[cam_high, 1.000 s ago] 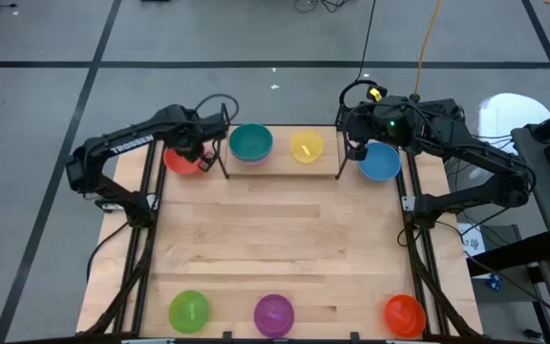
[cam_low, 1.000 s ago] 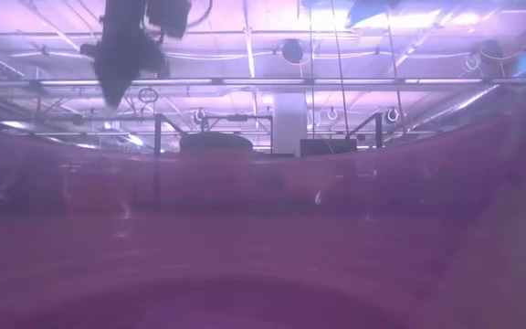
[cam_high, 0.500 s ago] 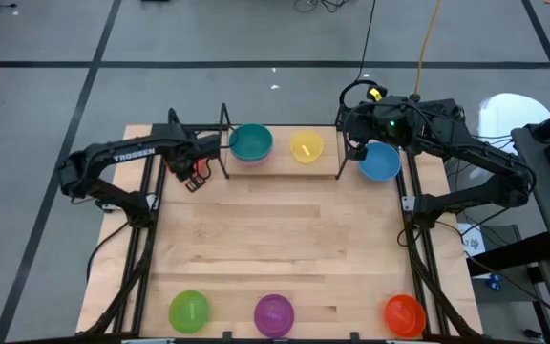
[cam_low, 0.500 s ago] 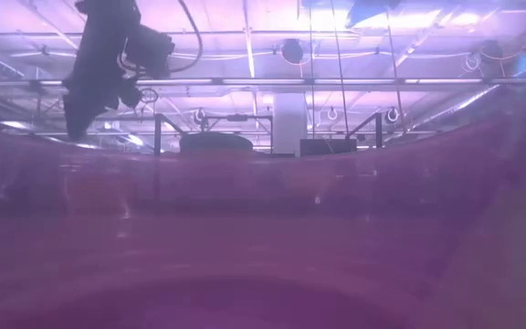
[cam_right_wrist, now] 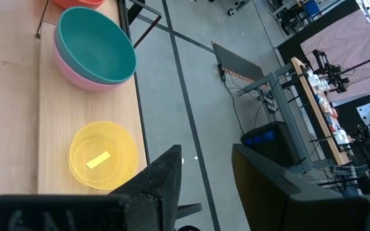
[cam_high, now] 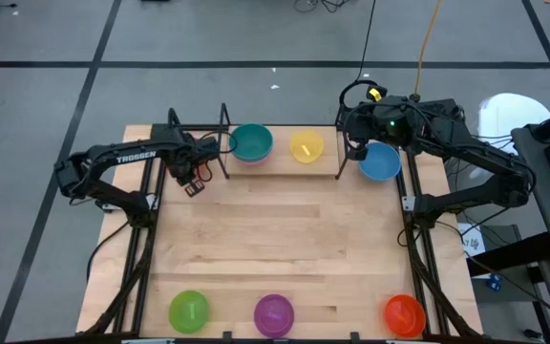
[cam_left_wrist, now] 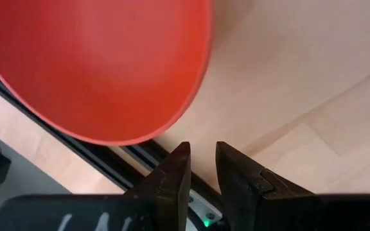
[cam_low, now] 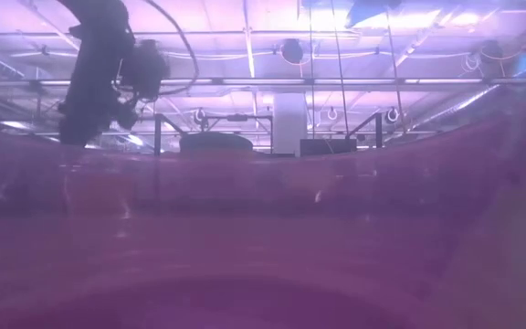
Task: Place and stack bowls onto a shelf
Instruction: Stack the orange bowl on top of the green bowl on the shelf
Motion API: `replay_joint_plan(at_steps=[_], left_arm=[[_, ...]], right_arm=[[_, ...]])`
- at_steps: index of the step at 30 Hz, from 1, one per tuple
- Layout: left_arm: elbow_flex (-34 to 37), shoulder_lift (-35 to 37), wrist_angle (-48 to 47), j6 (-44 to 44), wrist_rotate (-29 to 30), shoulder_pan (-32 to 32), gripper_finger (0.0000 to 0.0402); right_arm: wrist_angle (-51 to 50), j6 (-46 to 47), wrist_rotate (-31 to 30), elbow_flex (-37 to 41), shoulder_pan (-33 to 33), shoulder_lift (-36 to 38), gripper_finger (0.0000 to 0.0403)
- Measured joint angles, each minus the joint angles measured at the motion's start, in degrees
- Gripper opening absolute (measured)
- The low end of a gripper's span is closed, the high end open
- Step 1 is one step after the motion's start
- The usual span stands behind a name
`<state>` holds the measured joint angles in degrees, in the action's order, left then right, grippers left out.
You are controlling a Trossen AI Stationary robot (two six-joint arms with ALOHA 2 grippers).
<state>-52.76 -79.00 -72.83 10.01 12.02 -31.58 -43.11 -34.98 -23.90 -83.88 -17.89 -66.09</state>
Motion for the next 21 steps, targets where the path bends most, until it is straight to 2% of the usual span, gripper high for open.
replay_joint_plan(at_steps=[3,10,15,21], left_arm=[[1.4,0.0,1.5,-1.0,0.1,-1.0,0.0081],[2.2,0.0,3.1,-3.9,4.6,-0.5,0.0081],[2.2,0.0,3.6,-6.9,4.8,-0.7,0.0081],[2.2,-0.1,8.8,-10.5,5.0,-0.7,0.0081]], right_arm=[[0.0,0.0,0.0,0.0,0.0,0.0,0.013],[1.4,0.0,0.0,0.0,0.0,0.0,0.013],[2.4,-0.1,0.0,0.0,0.0,0.0,0.013],[2.6,-0.2,0.0,0.0,0.0,0.0,0.013]])
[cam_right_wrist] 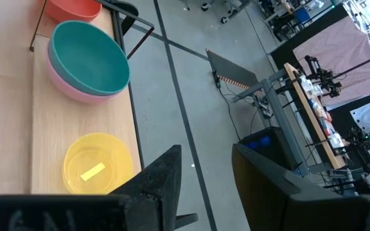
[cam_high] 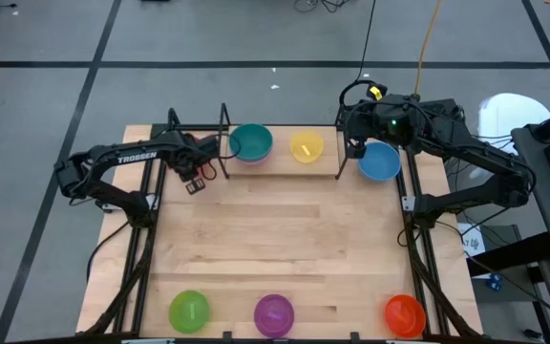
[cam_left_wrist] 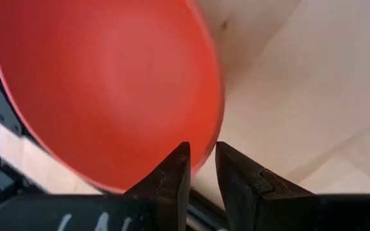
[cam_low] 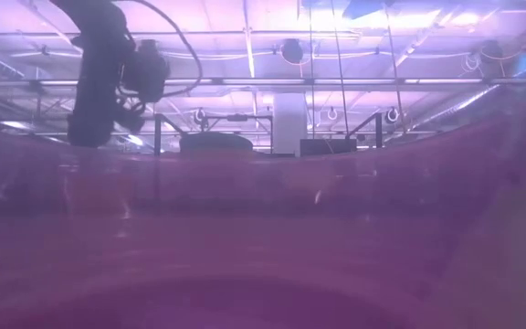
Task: Place and stack bowls onto a shelf
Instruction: Stack the orange bowl on top of the green bowl on the shelf
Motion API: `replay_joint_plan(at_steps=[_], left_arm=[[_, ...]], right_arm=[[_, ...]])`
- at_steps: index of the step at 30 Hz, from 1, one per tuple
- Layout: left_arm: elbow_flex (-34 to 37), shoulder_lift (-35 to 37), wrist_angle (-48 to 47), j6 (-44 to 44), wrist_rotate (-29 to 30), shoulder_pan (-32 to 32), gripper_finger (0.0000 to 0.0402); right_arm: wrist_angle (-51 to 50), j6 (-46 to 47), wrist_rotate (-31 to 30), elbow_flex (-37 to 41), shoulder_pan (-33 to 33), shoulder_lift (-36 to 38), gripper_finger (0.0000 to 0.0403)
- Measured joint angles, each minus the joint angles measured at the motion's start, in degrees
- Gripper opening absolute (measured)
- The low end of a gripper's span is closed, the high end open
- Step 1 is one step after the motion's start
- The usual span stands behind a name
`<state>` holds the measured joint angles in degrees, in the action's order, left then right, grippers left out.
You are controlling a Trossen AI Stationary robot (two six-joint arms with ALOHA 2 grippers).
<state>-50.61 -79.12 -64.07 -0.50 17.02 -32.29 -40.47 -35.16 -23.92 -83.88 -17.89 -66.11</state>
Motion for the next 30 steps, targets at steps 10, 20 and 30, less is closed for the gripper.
replay_joint_plan(at_steps=[10,20,30], left_arm=[[3.6,-0.4,3.2,-0.9,-2.1,-3.1,0.0081],[3.4,-0.4,4.1,-1.2,-1.4,-3.7,0.0013],[-5.4,1.4,-1.9,2.3,-0.2,-3.1,0.001]], right_arm=[[0.0,0.0,0.0,0.0,0.0,0.0,0.013],[0.0,0.0,0.0,0.0,0.0,0.0,0.013],[0.0,0.0,0.0,0.0,0.0,0.0,0.013]])
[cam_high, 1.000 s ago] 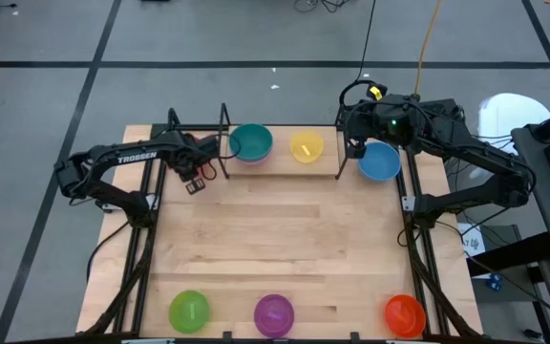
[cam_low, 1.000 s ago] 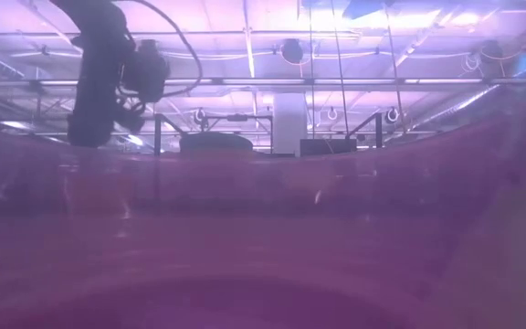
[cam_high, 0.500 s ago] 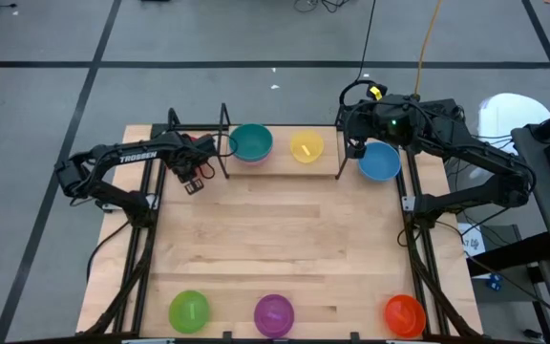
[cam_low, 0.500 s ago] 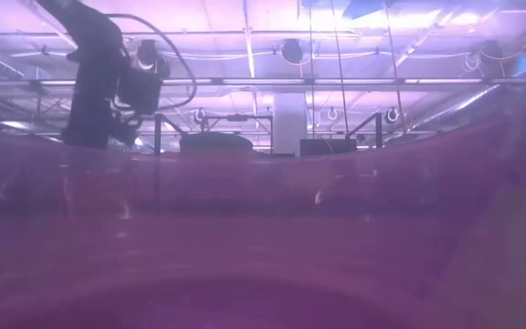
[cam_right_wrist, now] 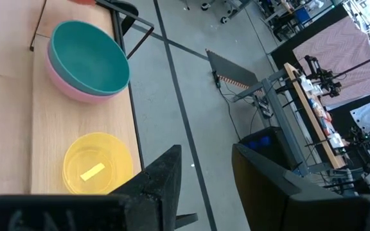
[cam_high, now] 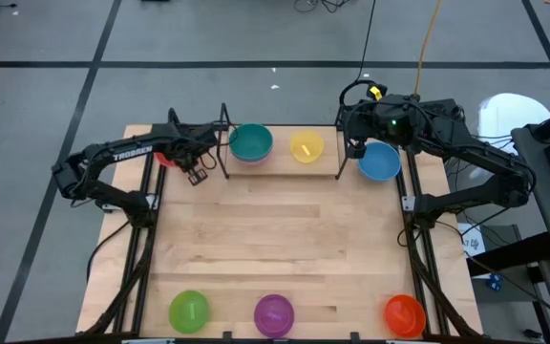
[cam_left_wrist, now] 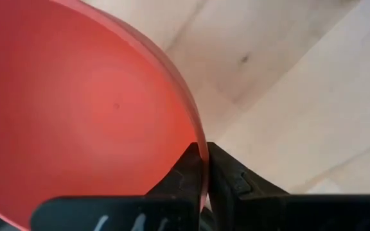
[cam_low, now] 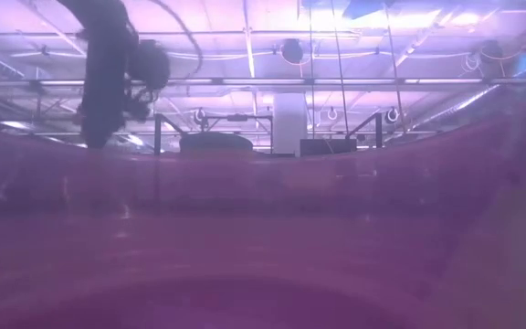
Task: Place and stack bowls onto a shelf
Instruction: Stack the orange bowl on top of the green bowl on the shelf
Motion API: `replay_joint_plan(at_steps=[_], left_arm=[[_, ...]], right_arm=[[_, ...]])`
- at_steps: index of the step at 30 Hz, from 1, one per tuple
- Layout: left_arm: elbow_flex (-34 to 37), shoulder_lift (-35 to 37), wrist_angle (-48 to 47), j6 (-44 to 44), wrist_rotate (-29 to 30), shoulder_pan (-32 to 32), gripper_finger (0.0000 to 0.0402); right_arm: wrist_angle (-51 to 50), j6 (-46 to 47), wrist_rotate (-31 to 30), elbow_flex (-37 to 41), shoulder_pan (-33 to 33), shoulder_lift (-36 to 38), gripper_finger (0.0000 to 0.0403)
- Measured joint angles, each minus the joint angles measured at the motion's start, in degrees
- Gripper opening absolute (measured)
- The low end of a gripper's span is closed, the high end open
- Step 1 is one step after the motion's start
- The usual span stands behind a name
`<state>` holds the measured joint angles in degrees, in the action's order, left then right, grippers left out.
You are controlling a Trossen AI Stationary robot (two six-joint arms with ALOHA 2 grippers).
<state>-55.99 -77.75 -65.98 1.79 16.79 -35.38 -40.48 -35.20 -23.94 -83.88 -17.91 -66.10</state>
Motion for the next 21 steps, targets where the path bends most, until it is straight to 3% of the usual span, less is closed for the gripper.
replay_joint_plan(at_steps=[10,21], left_arm=[[-25.8,3.7,-10.9,2.4,5.6,3.4,0.001],[-45.5,-4.5,-10.5,2.0,5.7,12.2,0.001]], right_arm=[[0.0,0.0,0.0,0.0,0.0,0.0,0.013],[0.0,0.0,0.0,0.0,0.0,0.0,0.013]])
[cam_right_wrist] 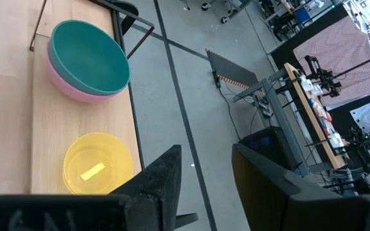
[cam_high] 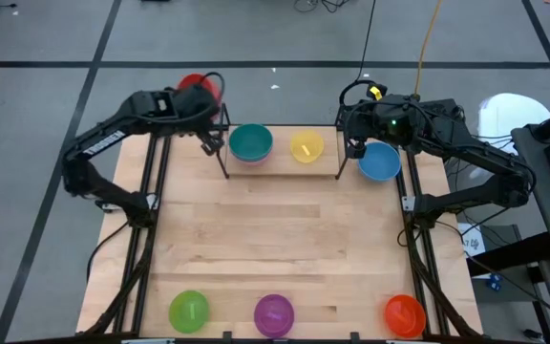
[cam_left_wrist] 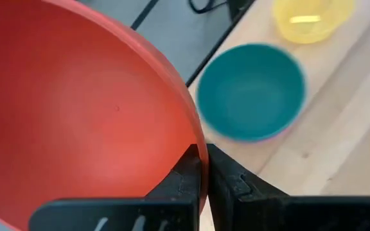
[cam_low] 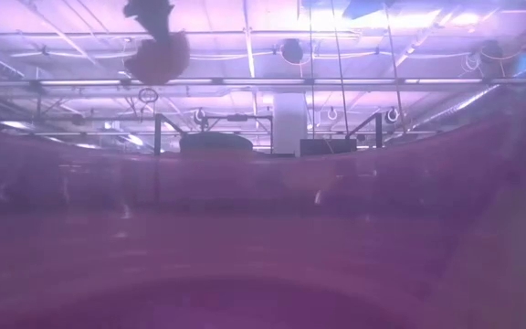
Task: Place and stack bowls onto a shelf
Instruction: Stack the orange bowl on top of the green bowl on the shelf
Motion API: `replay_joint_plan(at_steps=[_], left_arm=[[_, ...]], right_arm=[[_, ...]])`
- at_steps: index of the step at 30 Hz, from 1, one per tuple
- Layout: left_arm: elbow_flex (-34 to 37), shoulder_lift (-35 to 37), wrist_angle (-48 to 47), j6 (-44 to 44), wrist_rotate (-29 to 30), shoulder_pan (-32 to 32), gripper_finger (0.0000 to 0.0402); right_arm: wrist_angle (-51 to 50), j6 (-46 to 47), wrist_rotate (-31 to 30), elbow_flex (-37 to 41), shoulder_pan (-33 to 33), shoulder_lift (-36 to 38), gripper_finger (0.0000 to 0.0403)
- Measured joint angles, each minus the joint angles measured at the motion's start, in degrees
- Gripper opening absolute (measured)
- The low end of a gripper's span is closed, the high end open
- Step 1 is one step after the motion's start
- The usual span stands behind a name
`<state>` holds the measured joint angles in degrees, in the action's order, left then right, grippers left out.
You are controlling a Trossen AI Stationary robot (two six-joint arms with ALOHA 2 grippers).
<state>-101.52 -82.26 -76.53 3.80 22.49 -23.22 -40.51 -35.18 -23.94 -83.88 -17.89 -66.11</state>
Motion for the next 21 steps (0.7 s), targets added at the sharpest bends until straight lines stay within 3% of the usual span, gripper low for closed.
replay_joint_plan(at_steps=[8,14,21], left_arm=[[-9.1,-12.1,0.1,-4.0,-6.4,5.0,0.001],[-10.5,-19.0,-0.8,-5.7,-15.0,5.4,0.001],[-10.5,-24.1,-3.4,-6.7,-15.9,5.1,0.001]], right_arm=[[0.0,0.6,0.0,0.0,0.0,0.0,0.013],[0.0,0.6,0.0,0.0,0.0,0.0,0.013],[-0.4,0.6,0.0,0.0,0.0,0.0,0.013]])
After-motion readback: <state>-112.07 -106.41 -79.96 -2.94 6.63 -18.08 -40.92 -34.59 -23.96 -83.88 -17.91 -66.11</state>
